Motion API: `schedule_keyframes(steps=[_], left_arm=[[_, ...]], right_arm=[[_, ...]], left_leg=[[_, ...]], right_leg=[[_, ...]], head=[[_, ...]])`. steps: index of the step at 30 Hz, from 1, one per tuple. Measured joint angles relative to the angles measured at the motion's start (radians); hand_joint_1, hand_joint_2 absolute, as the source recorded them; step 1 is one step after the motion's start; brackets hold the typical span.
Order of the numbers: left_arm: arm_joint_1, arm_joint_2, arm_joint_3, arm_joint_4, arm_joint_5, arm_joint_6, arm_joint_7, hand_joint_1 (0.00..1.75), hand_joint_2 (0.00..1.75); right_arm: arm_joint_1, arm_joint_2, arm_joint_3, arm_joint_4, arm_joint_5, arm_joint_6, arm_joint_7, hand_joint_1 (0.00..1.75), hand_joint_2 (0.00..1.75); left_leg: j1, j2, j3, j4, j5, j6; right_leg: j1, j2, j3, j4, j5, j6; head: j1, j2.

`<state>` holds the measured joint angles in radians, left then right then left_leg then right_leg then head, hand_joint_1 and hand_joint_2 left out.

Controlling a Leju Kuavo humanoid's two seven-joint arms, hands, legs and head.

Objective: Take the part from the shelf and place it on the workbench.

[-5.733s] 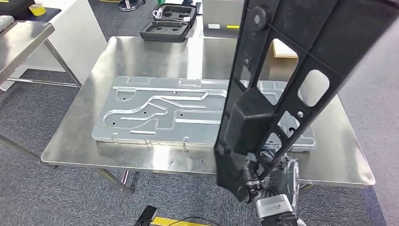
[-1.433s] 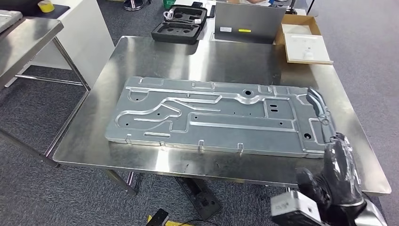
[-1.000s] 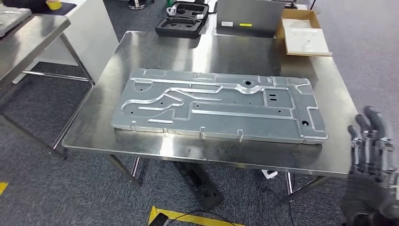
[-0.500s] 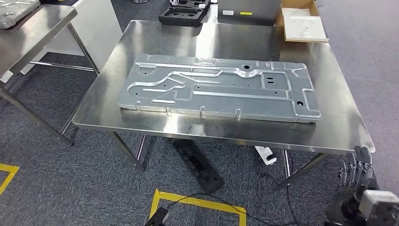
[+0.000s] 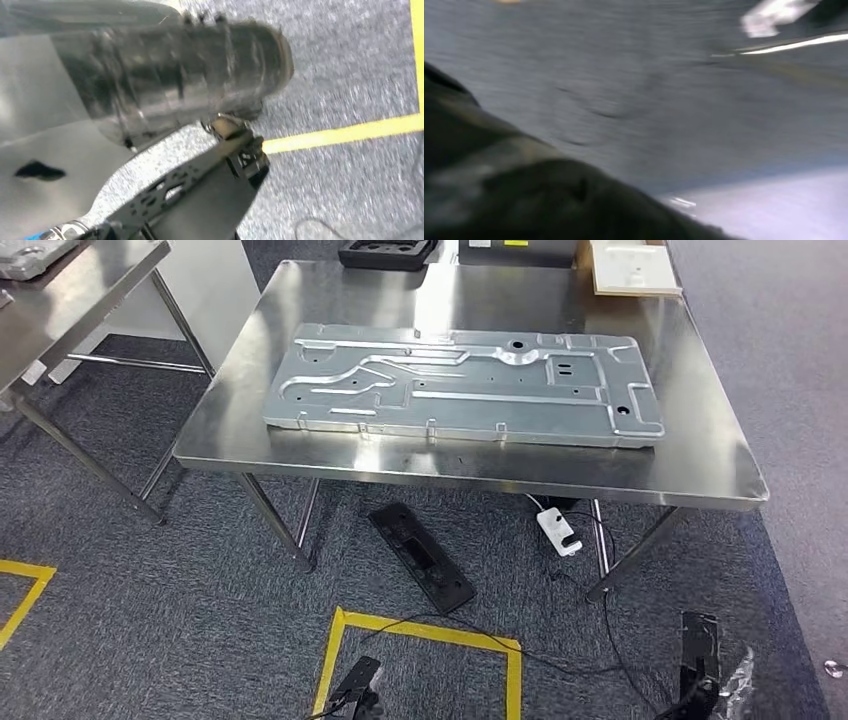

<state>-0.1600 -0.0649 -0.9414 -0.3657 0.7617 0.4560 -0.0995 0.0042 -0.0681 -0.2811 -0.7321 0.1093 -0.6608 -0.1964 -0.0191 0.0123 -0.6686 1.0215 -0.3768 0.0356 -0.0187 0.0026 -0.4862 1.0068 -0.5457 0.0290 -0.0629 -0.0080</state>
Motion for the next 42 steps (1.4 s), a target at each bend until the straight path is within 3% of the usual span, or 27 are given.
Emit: schedule_keyframes(steps=[2, 3, 6, 7, 8, 10, 12, 14, 15, 17, 18, 19, 21, 22, 23, 25, 26, 27, 29, 31, 33, 35, 37, 38, 39, 40, 42], left_arm=[[0.001, -0.004, 0.002, -0.002, 0.004, 0.0, 0.003, 0.0, 0.0], [0.001, -0.006, 0.002, -0.003, 0.002, -0.001, 0.009, 0.0, 0.0], [-0.006, -0.01, 0.002, -0.011, -0.024, -0.017, 0.042, 0.0, 0.0], [-0.013, -0.01, 0.002, -0.016, -0.034, -0.025, 0.056, 0.0, 0.0], [-0.02, -0.01, 0.002, -0.021, -0.041, -0.032, 0.067, 0.0, 0.0], [-0.03, -0.01, 0.002, -0.028, -0.048, -0.041, 0.084, 0.0, 0.0], [-0.036, -0.008, 0.002, -0.03, -0.049, -0.044, 0.094, 0.0, 0.0], [-0.044, -0.005, 0.002, -0.03, -0.048, -0.045, 0.098, 0.0, 0.0], [-0.047, -0.004, 0.002, -0.03, -0.048, -0.045, 0.099, 0.0, 0.0], [-0.05, -0.002, 0.002, -0.03, -0.047, -0.045, 0.099, 0.0, 0.0], [-0.05, -0.002, 0.002, -0.03, -0.045, -0.045, 0.099, 0.0, 0.0], [-0.05, -0.003, 0.002, -0.03, -0.043, -0.045, 0.098, 0.0, 0.0], [-0.05, -0.006, 0.002, -0.031, -0.041, -0.043, 0.092, 0.0, 0.0], [-0.048, -0.008, 0.002, -0.032, -0.041, -0.042, 0.086, 0.0, 0.0], [-0.042, -0.009, 0.002, -0.035, -0.04, -0.038, 0.078, 0.0, 0.0], [-0.022, -0.009, 0.002, -0.049, -0.02, -0.019, 0.051, 0.0, 0.0], [-0.01, -0.008, 0.002, -0.059, 0.001, -0.007, 0.032, 0.0, 0.0], [0.0, -0.007, 0.003, -0.069, 0.025, 0.004, 0.011, 0.0, 0.0], [0.014, -0.003, 0.008, -0.081, 0.067, 0.015, -0.023, 0.0, 0.0], [0.014, 0.001, 0.016, -0.092, 0.099, 0.037, -0.014, 0.0, 0.0], [-0.001, 0.004, 0.024, -0.113, 0.126, 0.077, 0.035, 0.0, 0.0], [-0.023, 0.007, 0.033, -0.143, 0.149, 0.104, 0.076, 0.0, 0.0], [-0.049, 0.009, 0.046, -0.166, 0.165, 0.112, 0.098, 0.0, 0.0], [-0.063, 0.01, 0.054, -0.173, 0.169, 0.112, 0.107, 0.0, 0.0], [-0.079, 0.012, 0.06, -0.176, 0.171, 0.112, 0.113, 0.0, 0.0], [-0.096, 0.013, 0.066, -0.179, 0.172, 0.112, 0.115, 0.0, 0.0], [-0.134, 0.017, 0.075, -0.179, 0.179, 0.119, 0.108, 0.0, 0.0]], right_arm=[[-0.02, 0.024, -0.022, 0.105, 0.003, 0.041, 0.088, 0.0, 0.0], [-0.027, 0.036, -0.029, 0.148, 0.008, 0.07, 0.124, 0.0, 0.0], [-0.048, 0.066, -0.038, 0.255, 0.037, 0.182, 0.179, 0.0, 0.0], [-0.055, 0.073, -0.039, 0.287, 0.049, 0.219, 0.189, 0.0, 0.0], [-0.06, 0.08, -0.039, 0.316, 0.06, 0.246, 0.197, 0.0, 0.0], [-0.065, 0.091, -0.039, 0.359, 0.073, 0.278, 0.212, 0.0, 0.0], [-0.069, 0.099, -0.039, 0.387, 0.076, 0.289, 0.222, 0.0, 0.0], [-0.074, 0.105, -0.039, 0.412, 0.075, 0.294, 0.226, 0.0, 0.0], [-0.077, 0.108, -0.039, 0.425, 0.075, 0.295, 0.227, 0.0, 0.0], [-0.08, 0.108, -0.039, 0.448, 0.077, 0.295, 0.228, 0.0, 0.0], [-0.08, 0.108, -0.039, 0.456, 0.078, 0.295, 0.228, 0.0, 0.0], [-0.08, 0.108, -0.039, 0.462, 0.081, 0.294, 0.227, 0.0, 0.0], [-0.081, 0.109, -0.039, 0.472, 0.084, 0.295, 0.217, 0.0, 0.0], [-0.081, 0.11, -0.039, 0.477, 0.079, 0.296, 0.21, 0.0, 0.0], [-0.082, 0.11, -0.039, 0.481, 0.07, 0.3, 0.204, 0.0, 0.0], [-0.083, 0.11, -0.04, 0.489, 0.044, 0.317, 0.198, 0.0, 0.0], [-0.084, 0.11, -0.041, 0.493, 0.034, 0.327, 0.199, 0.0, 0.0], [-0.086, 0.113, -0.041, 0.496, 0.027, 0.334, 0.2, 0.0, 0.0], [-0.091, 0.119, -0.041, 0.502, 0.021, 0.338, 0.204, 0.0, 0.0], [-0.092, 0.123, -0.042, 0.508, 0.025, 0.34, 0.212, 0.0, 0.0], [-0.091, 0.122, -0.042, 0.514, 0.039, 0.345, 0.229, 0.0, 0.0], [-0.093, 0.118, -0.042, 0.517, 0.056, 0.349, 0.248, 0.0, 0.0], [-0.093, 0.113, -0.042, 0.519, 0.071, 0.353, 0.262, 0.0, 0.0], [-0.093, 0.112, -0.042, 0.52, 0.075, 0.354, 0.268, 0.0, 0.0], [-0.093, 0.111, -0.041, 0.521, 0.077, 0.356, 0.274, 0.0, 0.0], [-0.092, 0.111, -0.041, 0.522, 0.077, 0.357, 0.279, 0.0, 0.0], [-0.092, 0.111, -0.041, 0.525, 0.074, 0.366, 0.283, 0.0, 0.0]], left_leg=[[0.008, -0.001, -0.009, 0.009, -0.001, -0.011], [0.011, -0.002, -0.018, 0.027, -0.027, -0.016], [0.014, -0.004, -0.057, 0.183, -0.179, -0.028], [0.014, -0.004, -0.063, 0.241, -0.21, -0.027], [0.012, -0.005, -0.058, 0.278, -0.217, -0.023], [0.004, -0.005, -0.002, 0.257, -0.173, -0.009], [-0.013, -0.006, 0.112, 0.12, -0.141, 0.014], [-0.025, -0.006, 0.199, -0.014, -0.156, 0.029], [-0.027, -0.006, 0.212, -0.047, -0.163, 0.033], [-0.025, -0.004, 0.212, -0.075, -0.144, 0.039], [-0.022, -0.002, 0.209, -0.088, -0.126, 0.043], [-0.017, -0.001, 0.202, -0.1, -0.107, 0.046], [-0.014, -0.001, 0.175, -0.107, -0.077, 0.048], [-0.013, 0.0, 0.156, -0.103, -0.066, 0.047], [-0.011, 0.001, 0.137, -0.096, -0.056, 0.043], [-0.005, 0.003, 0.093, -0.074, -0.04, 0.032], [-0.001, 0.004, 0.069, -0.056, -0.035, 0.025], [0.001, 0.004, 0.044, -0.034, -0.032, 0.017], [0.003, 0.002, 0.004, 0.01, -0.03, 0.004], [0.007, 0.0, -0.013, 0.03, -0.023, -0.002], [0.014, -0.001, -0.025, 0.044, -0.033, -0.009], [0.018, -0.002, -0.048, 0.112, -0.109, -0.017], [0.019, -0.003, -0.076, 0.231, -0.199, -0.017], [0.019, -0.004, -0.082, 0.279, -0.218, -0.013], [0.017, -0.004, -0.075, 0.299, -0.217, -0.008], [0.013, -0.004, -0.049, 0.283, -0.199, -0.001], [0.0, 0.004, 0.044, 0.163, -0.154, 0.019]], right_leg=[[0.004, -0.002, -0.016, 0.004, 0.015, -0.019], [0.004, -0.003, -0.025, 0.004, 0.025, -0.029], [0.007, -0.004, -0.062, 0.004, 0.06, -0.047], [0.01, -0.004, -0.077, 0.005, 0.073, -0.048], [0.013, -0.005, -0.092, 0.007, 0.084, -0.05], [0.017, -0.009, -0.123, 0.012, 0.104, -0.051], [0.018, -0.01, -0.143, 0.016, 0.121, -0.05], [0.016, -0.011, -0.154, 0.014, 0.14, -0.044], [0.015, -0.013, -0.157, 0.011, 0.151, -0.04], [0.013, -0.014, -0.162, 0.002, 0.167, -0.032], [0.015, -0.012, -0.167, 0.007, 0.155, -0.027], [0.015, -0.009, -0.176, 0.029, 0.122, -0.023], [0.011, -0.004, -0.204, 0.133, 0.019, -0.013], [0.007, -0.004, -0.214, 0.198, -0.018, -0.007], [0.002, -0.004, -0.217, 0.251, -0.028, 0.0], [-0.011, -0.004, -0.185, 0.273, 0.016, 0.016], [-0.021, -0.004, -0.144, 0.234, 0.041, 0.027], [-0.026, -0.004, -0.093, 0.172, 0.042, 0.039], [-0.03, 0.0, -0.024, 0.064, 0.005, 0.034], [-0.022, 0.0, -0.022, 0.04, -0.018, 0.006], [-0.017, -0.005, -0.038, 0.046, -0.007, -0.014], [-0.015, -0.008, -0.055, 0.045, 0.011, -0.031], [-0.009, -0.008, -0.074, 0.044, 0.03, -0.037], [-0.005, -0.009, -0.084, 0.045, 0.039, -0.038], [-0.001, -0.01, -0.093, 0.046, 0.046, -0.039], [0.003, -0.011, -0.099, 0.047, 0.053, -0.04], [0.006, -0.018, -0.107, 0.047, 0.061, -0.04]], head=[[0.002, 0.0], [0.001, 0.0], [-0.003, 0.0], [-0.004, 0.0], [-0.004, 0.0], [-0.004, 0.0], [-0.004, 0.0], [-0.004, 0.0], [-0.004, 0.0], [-0.004, 0.0], [-0.003, 0.0], [-0.001, 0.0], [0.002, 0.0], [0.003, 0.0], [0.003, 0.0], [0.003, 0.0], [0.003, 0.0], [0.006, 0.0], [0.005, 0.0], [0.002, 0.0], [0.0, 0.0], [-0.004, 0.0], [-0.006, 0.0], [-0.006, 0.0], [-0.005, 0.0], [-0.005, 0.0], [-0.006, 0.0]])
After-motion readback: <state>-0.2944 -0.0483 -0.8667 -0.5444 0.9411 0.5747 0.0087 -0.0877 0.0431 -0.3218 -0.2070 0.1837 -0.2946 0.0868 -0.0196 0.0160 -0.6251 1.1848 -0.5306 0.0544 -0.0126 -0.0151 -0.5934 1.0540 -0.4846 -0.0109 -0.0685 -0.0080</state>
